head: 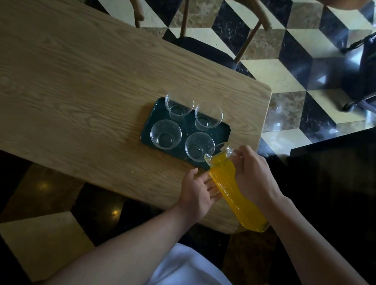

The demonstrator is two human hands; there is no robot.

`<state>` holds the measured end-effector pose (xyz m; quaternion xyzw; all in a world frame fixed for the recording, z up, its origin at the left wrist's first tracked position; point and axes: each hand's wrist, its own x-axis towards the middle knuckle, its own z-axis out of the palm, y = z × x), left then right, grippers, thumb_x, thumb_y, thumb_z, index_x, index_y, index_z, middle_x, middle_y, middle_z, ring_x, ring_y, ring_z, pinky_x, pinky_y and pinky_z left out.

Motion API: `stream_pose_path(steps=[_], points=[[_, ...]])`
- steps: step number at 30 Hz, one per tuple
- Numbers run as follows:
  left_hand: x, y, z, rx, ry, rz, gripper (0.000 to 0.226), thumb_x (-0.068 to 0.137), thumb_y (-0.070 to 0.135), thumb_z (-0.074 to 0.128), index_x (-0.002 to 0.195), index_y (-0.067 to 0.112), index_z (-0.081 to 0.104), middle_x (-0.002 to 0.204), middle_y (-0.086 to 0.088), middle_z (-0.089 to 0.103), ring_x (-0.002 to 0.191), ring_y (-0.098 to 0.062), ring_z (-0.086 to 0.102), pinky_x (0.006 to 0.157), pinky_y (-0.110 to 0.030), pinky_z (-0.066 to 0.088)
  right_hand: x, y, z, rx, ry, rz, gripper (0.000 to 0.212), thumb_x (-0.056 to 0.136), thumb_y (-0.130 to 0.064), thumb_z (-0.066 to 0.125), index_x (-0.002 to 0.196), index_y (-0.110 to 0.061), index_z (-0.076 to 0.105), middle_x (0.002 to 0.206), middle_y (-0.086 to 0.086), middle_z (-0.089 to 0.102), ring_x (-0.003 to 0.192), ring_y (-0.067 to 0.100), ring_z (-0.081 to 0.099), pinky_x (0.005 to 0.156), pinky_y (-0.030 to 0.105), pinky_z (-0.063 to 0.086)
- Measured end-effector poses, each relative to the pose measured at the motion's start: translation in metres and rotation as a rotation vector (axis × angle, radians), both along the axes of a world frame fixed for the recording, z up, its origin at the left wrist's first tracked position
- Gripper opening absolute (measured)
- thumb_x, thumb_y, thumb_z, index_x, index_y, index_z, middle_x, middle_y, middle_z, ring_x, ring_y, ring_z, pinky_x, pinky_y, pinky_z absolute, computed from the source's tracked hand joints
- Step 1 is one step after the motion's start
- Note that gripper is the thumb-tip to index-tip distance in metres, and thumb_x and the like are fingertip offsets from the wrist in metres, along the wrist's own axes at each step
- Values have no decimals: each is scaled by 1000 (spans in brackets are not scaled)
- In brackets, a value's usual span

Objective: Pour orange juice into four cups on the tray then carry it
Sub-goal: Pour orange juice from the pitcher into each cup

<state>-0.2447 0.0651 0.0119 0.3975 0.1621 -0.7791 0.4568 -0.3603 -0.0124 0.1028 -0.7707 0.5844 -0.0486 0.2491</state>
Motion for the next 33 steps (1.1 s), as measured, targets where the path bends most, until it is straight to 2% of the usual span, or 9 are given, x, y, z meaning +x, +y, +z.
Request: stream_pose_path(steps=[3,7,12,20,33], points=[[0,0,0,-4,3,0,57,101,50,26,122,11,63,127,-19,66,123,-34,57,109,-50,39,1,-1,2,-8,15,16,23,104,-30,44,107,-10,56,97,6,66,83,26,62,70,41,52],[0,-1,0,4,33,15,56,101,46,28,128,10,61,129,-21,65,125,-35,57,105,-49,41,3,-2,5,2,24,21,24,104,-30,44,105,-10,56,97,6,65,83,26,62,70,42,52],[0,0,-2,13,43,18,56,102,44,27,130,9,60,130,-22,65,125,-36,57,107,-50,41,7,-3,9,18,36,21,25,104,-31,44,105,-10,56,98,6,66,83,25,61,71,42,52],[2,0,-2,6,47,18,56,100,45,29,127,9,62,118,-21,72,122,-37,59,108,-51,41,11,-6,10,34,67,20,24,103,-31,44,104,-11,55,94,6,64,80,25,60,69,42,52],[6,-1,-3,-13,78,14,57,99,44,29,129,7,61,120,-22,71,123,-37,59,111,-52,39,14,-9,14,19,73,36,22,103,-31,45,100,-11,55,87,3,62,74,24,58,65,40,50]])
